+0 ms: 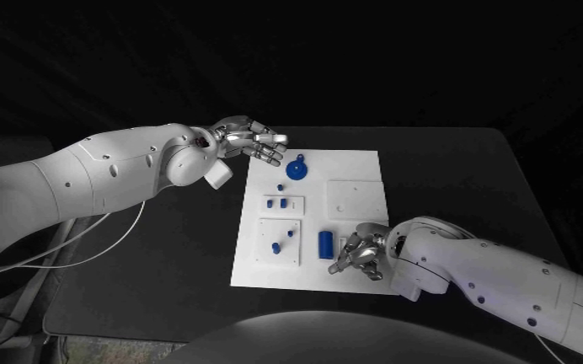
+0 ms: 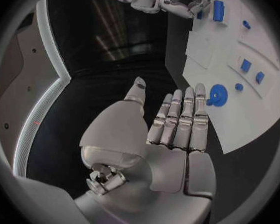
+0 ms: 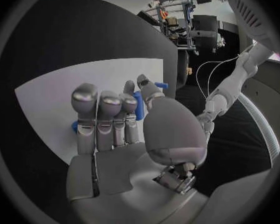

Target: Assemble the parts on the task board

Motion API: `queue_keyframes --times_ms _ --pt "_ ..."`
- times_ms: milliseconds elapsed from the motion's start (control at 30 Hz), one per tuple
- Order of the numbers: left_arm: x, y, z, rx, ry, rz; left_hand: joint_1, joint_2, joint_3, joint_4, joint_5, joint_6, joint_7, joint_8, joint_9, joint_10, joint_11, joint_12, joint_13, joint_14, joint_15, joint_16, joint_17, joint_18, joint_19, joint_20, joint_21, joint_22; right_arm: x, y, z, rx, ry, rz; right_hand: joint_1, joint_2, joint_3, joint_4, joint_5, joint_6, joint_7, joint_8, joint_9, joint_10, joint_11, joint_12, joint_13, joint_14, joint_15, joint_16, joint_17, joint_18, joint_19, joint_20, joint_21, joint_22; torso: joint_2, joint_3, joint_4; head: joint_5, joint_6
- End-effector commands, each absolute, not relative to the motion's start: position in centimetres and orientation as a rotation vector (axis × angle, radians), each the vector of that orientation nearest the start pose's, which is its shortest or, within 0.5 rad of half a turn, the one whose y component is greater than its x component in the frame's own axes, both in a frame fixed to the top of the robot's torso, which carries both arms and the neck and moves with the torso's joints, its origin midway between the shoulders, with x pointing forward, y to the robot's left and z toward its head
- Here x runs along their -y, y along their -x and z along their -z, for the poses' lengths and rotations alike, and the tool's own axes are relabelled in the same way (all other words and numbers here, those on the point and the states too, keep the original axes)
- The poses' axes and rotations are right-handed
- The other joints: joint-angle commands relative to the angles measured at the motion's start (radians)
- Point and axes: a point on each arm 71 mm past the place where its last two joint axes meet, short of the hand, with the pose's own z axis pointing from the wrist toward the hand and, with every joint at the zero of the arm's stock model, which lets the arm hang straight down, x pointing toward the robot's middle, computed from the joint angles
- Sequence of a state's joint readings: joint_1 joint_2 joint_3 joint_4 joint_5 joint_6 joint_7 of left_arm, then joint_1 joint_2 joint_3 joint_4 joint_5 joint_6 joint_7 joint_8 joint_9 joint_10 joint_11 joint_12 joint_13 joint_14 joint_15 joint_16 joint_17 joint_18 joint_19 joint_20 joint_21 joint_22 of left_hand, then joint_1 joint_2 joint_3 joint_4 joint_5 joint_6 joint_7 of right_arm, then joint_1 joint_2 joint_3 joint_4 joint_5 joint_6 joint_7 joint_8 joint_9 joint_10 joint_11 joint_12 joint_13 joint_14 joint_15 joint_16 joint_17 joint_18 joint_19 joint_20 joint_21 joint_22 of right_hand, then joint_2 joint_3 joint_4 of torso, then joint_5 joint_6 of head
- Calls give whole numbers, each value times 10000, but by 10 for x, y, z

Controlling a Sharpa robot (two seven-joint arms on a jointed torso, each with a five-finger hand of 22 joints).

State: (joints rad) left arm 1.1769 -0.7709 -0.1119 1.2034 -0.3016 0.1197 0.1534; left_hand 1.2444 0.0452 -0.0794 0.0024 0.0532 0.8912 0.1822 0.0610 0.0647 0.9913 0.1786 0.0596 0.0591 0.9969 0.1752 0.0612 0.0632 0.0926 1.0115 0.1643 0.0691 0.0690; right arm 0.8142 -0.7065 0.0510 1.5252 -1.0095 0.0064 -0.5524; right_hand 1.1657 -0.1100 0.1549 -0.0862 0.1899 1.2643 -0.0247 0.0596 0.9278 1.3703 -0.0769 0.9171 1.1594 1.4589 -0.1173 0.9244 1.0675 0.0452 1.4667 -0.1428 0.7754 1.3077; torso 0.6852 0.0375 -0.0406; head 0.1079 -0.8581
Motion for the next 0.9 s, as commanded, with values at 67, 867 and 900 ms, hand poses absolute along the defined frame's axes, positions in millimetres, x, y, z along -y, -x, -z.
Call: queue_keyframes --times_ms 67,867,900 --pt "-249 -512 249 -19684 8931 13667 -1 80 -20 -73 2 50 -31 45 3 4 -15 13 1 69 -1 -1 -4 199 21 20 -12 0 153 -384 343 -25099 -4241 -6746 -62 103 -3 185 40 -44 13 39 -220 -45 -27 73 12 -18 -55 -37 15 -104 89 -9 11 938 -11 3 -23 -89 75" --pt "-250 -515 236 -17141 9132 15049 497 -232 -178 -575 -66 973 -590 59 17 573 -368 8 1 515 -257 29 -1 -69 56 -214 -2 4 248 -420 298 -24100 -3124 -3589 -481 659 743 -73 -1154 -1023 749 40 -6579 -171 359 249 -1 -10 201 91 134 95 73 248 77 952 6 30 -60 -486 395" --pt "-250 -514 236 -17154 9114 15080 509 -223 -194 -586 -67 985 -584 52 15 585 -377 6 1 524 -264 27 -2 -84 65 -226 -3 4 248 -419 300 -24147 -3107 -3462 -501 582 780 60 -1211 -1014 746 38 -6616 -168 364 260 2 -12 201 103 147 92 74 245 96 955 5 26 -53 -498 401"
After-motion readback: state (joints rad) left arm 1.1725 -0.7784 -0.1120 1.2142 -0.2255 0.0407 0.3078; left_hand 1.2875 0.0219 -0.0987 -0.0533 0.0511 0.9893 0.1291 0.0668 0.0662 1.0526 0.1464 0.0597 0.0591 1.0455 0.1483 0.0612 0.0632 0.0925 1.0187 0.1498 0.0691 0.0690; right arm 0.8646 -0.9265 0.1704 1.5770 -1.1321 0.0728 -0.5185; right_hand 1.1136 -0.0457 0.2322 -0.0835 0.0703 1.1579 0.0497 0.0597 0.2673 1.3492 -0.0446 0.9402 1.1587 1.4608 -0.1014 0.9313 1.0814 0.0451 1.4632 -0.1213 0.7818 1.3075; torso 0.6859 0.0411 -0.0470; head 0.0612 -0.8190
